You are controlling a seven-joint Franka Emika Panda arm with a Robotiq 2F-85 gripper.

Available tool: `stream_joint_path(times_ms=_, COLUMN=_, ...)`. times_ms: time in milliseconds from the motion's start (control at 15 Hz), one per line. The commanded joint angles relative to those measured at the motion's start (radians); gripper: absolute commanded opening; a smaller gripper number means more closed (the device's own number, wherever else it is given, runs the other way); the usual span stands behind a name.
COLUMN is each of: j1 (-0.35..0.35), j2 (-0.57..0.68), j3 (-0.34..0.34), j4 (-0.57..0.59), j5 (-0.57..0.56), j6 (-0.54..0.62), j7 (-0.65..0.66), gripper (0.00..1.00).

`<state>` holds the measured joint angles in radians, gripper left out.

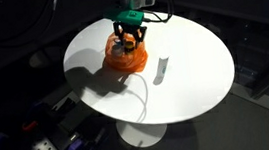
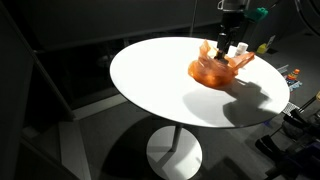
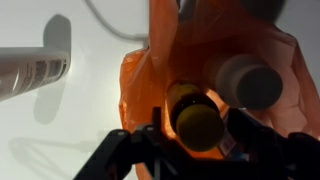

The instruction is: Put the yellow and black bottle on the table

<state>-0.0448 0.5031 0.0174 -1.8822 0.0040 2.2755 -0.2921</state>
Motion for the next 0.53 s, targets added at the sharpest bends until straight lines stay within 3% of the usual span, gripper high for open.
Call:
stream_joint_path(times_ms=0, j1=-0.002, j2=0.006, j3=0.006, j4=0.019, j5=-0.011, j6=-0.013, j7=0.018, gripper=0.4)
stream_joint_path(times_ms=133, j1=-0.001, j2=-0.018, j3=0.005, j4=0.004, j5=-0.011, j6=-0.013, j7=0.022, gripper=0.23)
stream_joint_path(times_ms=200, j1=-0.001, j2=-0.032, j3=0.004, j4=-0.004, j5=-0.011, j6=-0.011, j7=0.026, gripper=0.19)
stream_joint_path(times_ms=467, j1=-0.006, j2=-0.1, j3=0.009, j4=-0.037, j5=0.003, j6=-0.008, j7=0.022, gripper=0.19)
